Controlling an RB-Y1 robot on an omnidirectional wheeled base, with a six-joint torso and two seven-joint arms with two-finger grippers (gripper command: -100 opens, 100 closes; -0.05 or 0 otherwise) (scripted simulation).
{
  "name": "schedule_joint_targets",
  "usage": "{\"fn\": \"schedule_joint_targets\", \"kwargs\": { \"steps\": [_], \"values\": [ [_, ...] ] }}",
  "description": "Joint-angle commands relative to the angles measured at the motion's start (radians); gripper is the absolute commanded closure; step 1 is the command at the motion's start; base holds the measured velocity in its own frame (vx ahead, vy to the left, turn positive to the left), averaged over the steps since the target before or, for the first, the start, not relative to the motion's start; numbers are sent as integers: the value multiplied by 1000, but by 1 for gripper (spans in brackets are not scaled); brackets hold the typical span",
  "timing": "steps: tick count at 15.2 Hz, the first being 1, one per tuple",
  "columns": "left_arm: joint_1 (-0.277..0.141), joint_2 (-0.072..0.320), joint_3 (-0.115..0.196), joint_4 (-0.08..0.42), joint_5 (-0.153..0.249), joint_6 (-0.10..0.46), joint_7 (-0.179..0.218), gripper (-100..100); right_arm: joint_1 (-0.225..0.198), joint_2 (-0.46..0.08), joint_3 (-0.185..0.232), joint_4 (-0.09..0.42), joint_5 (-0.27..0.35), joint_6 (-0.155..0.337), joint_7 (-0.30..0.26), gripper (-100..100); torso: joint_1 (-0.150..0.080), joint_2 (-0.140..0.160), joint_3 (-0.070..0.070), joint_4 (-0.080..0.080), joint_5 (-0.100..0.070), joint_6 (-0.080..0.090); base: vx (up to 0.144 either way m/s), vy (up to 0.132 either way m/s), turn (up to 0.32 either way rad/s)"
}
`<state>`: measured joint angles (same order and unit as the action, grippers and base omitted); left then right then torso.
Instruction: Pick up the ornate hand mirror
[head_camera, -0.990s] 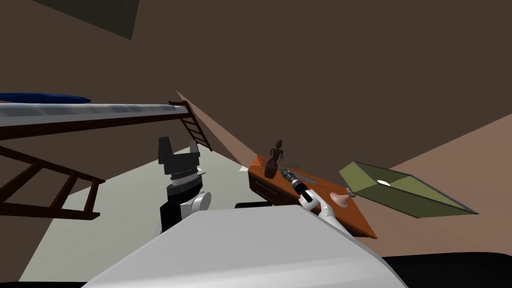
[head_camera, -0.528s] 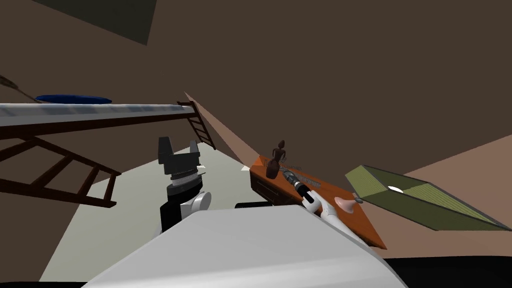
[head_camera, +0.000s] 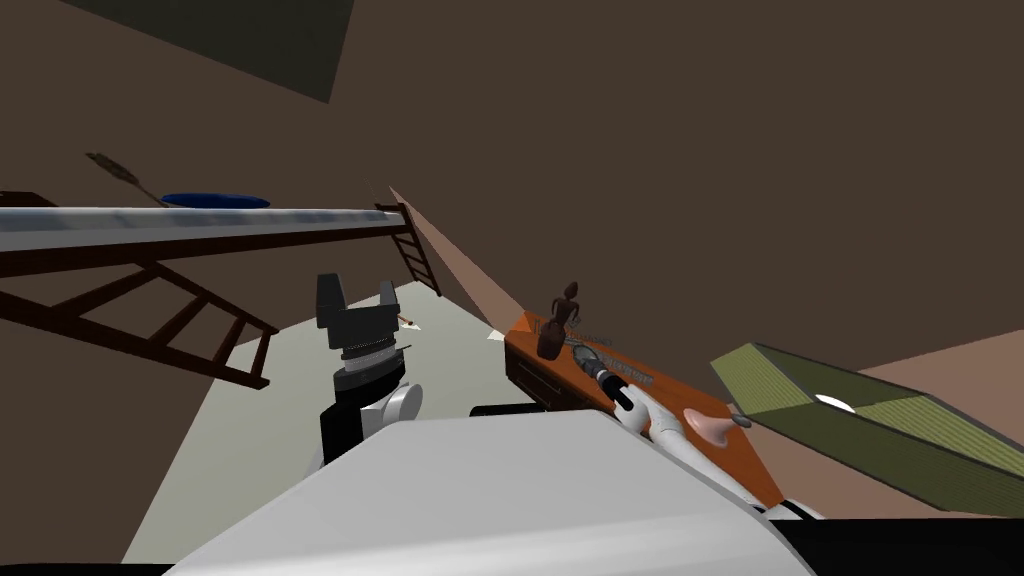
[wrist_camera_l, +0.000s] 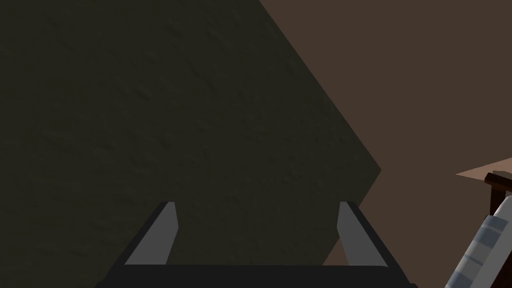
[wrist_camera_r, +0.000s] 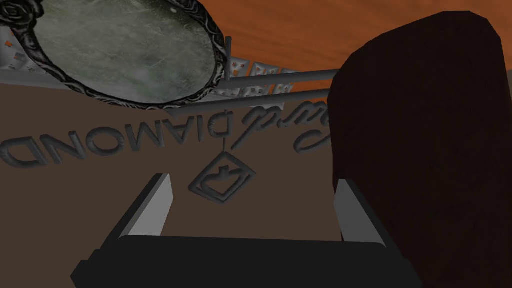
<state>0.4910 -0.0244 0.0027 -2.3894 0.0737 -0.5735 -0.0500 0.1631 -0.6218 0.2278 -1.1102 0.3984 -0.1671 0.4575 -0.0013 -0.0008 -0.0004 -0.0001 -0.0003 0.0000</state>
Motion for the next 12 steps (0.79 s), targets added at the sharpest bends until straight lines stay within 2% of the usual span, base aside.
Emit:
{"fn": "schedule_joint_targets", "kwargs": {
  "steps": [1,2,4,6,7,8,11,12],
  "values": [
    [0,0,0,0,0,0,0,0,-5,2,0,28,5,-3,6,-100,0,0,0,0,0,0,4,-5,23],
    [0,0,0,0,0,0,0,0,-22,-15,16,60,28,6,24,-100,0,0,0,0,0,0,-6,0,132],
    [0,0,0,0,0,0,0,0,-22,-15,16,91,28,6,24,-100,0,0,0,0,0,0,-7,-4,113],
    [0,0,0,0,0,0,0,0,-38,-31,31,154,52,15,42,-100,0,0,0,0,0,0,-11,-3,171],
    [0,0,0,0,0,0,0,0,-38,-31,31,154,52,15,42,-100,0,0,0,0,0,0,0,-7,52],
    [0,0,0,0,0,0,0,0,-54,-45,47,187,74,24,59,-100,0,0,0,0,0,0,-6,-1,142],
    [0,0,0,0,0,0,0,0,-54,-45,47,214,74,24,59,-100,0,0,0,0,0,0,0,-4,74],
    [0,0,0,0,0,0,0,0,-69,-59,62,246,96,32,76,-100,0,0,0,0,0,0,-6,3,144]
  ]
}}
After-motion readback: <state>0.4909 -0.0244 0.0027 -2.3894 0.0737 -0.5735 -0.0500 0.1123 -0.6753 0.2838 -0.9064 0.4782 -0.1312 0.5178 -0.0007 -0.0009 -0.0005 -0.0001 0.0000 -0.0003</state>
